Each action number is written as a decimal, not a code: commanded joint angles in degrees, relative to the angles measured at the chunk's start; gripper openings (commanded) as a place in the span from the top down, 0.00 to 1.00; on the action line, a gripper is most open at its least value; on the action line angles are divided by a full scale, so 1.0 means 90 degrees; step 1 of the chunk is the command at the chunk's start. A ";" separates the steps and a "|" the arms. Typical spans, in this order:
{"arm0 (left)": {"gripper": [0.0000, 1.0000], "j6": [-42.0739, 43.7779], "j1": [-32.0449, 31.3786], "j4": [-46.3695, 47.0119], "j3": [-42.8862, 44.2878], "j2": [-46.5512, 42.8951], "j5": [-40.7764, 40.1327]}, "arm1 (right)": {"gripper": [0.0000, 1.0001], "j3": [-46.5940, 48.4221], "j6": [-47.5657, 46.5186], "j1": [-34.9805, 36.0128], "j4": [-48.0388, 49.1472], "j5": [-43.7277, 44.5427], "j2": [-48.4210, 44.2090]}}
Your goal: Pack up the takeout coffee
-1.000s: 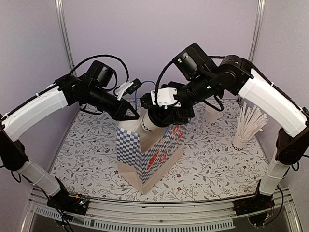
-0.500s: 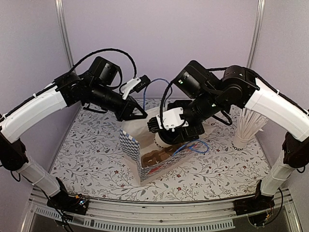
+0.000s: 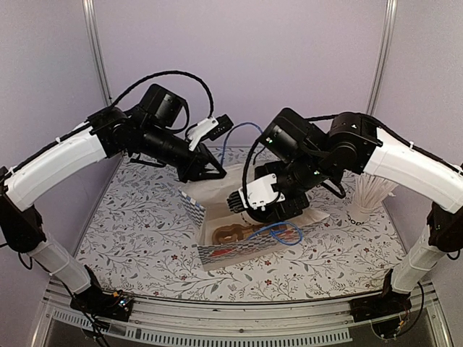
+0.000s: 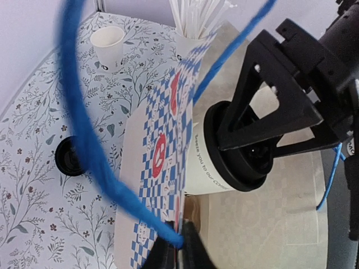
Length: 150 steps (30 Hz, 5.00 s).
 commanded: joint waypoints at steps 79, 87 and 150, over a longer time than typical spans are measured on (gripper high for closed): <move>0.36 -0.1770 0.1261 0.4742 -0.2860 0.1744 0.2337 | 0.52 -0.3919 -0.0864 0.0518 0.2738 0.1234 -0.1512; 0.36 -0.1767 0.1306 0.4746 -0.2888 0.1749 0.2332 | 0.52 -0.3960 -0.1007 0.0402 0.2794 0.1043 -0.1430; 0.35 -0.1467 0.1954 0.3767 -0.3578 -0.0298 0.1789 | 0.52 -0.0874 -0.0052 -0.0727 -0.1226 -0.1688 0.1687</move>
